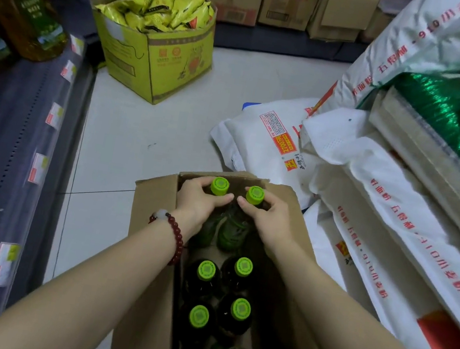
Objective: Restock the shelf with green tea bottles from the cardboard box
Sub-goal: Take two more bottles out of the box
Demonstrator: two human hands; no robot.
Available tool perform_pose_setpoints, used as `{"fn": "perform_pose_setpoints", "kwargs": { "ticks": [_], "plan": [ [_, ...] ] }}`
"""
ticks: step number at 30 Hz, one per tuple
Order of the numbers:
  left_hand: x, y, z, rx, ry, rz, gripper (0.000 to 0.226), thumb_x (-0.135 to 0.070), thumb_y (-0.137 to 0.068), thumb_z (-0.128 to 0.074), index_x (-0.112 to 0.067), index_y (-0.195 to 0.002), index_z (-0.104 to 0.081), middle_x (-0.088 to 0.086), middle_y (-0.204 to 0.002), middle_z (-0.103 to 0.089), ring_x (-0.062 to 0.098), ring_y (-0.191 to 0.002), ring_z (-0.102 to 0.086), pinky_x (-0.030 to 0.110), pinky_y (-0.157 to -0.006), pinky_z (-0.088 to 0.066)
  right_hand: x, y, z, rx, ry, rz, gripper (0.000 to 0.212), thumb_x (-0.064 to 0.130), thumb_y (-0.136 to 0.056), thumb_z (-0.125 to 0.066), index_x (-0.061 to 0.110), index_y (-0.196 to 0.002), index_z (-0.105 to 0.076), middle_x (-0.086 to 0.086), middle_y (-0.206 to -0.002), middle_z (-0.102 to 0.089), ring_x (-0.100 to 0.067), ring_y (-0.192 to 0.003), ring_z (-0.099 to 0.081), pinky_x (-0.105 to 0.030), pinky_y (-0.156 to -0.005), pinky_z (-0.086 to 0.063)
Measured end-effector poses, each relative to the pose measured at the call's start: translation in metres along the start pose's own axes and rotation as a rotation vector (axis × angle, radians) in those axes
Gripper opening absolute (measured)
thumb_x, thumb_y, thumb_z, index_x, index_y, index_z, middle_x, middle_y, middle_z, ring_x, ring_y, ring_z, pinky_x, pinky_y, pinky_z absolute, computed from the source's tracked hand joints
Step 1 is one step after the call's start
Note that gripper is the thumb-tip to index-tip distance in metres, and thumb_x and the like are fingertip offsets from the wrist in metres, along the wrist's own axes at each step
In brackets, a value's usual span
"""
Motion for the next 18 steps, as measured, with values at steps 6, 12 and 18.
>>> {"fn": "perform_pose_setpoints", "kwargs": {
  "ticks": [6, 12, 18],
  "plan": [
    [-0.114, 0.057, 0.016, 0.005, -0.007, -0.063, 0.024, -0.007, -0.064, -0.083, -0.026, -0.073, -0.071, 0.003, -0.082, -0.072, 0.021, -0.084, -0.066, 0.042, -0.091, -0.054, 0.104, 0.030, 0.016, -0.015, 0.109, 0.004, 0.020, 0.045, -0.069, -0.076, 0.042, -0.088, -0.073, 0.011, -0.083, -0.076, -0.009, -0.085, -0.072, -0.040, -0.084, -0.058],
    [-0.268, 0.139, 0.042, 0.053, -0.010, -0.059, 0.022, -0.003, -0.069, -0.080, -0.018, -0.083, -0.071, 0.008, -0.087, -0.071, 0.021, -0.085, -0.064, 0.034, -0.086, -0.054, 0.273, 0.084, 0.036, -0.064, 0.076, 0.028, 0.009, 0.022, -0.073, -0.080, 0.027, -0.075, -0.072, -0.004, -0.082, -0.074, -0.023, -0.083, -0.069, -0.045, -0.086, -0.056],
    [-0.452, 0.227, 0.067, 0.090, -0.030, -0.148, 0.023, -0.002, -0.072, -0.077, -0.007, -0.093, -0.070, 0.009, -0.087, -0.067, 0.018, -0.083, -0.061, 0.032, -0.083, -0.053, 0.463, 0.137, 0.059, -0.067, 0.075, 0.089, 0.015, 0.012, -0.078, -0.077, 0.006, -0.092, -0.074, -0.006, -0.083, -0.071, -0.017, -0.080, -0.064, -0.035, -0.083, -0.055]
  ]
}}
Point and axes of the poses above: each hand's wrist, its own y-axis away from the middle knuckle, its own z-axis out of the back of the hand, x = y × z, the point moved 3 cm from there along -y, towards the middle knuckle
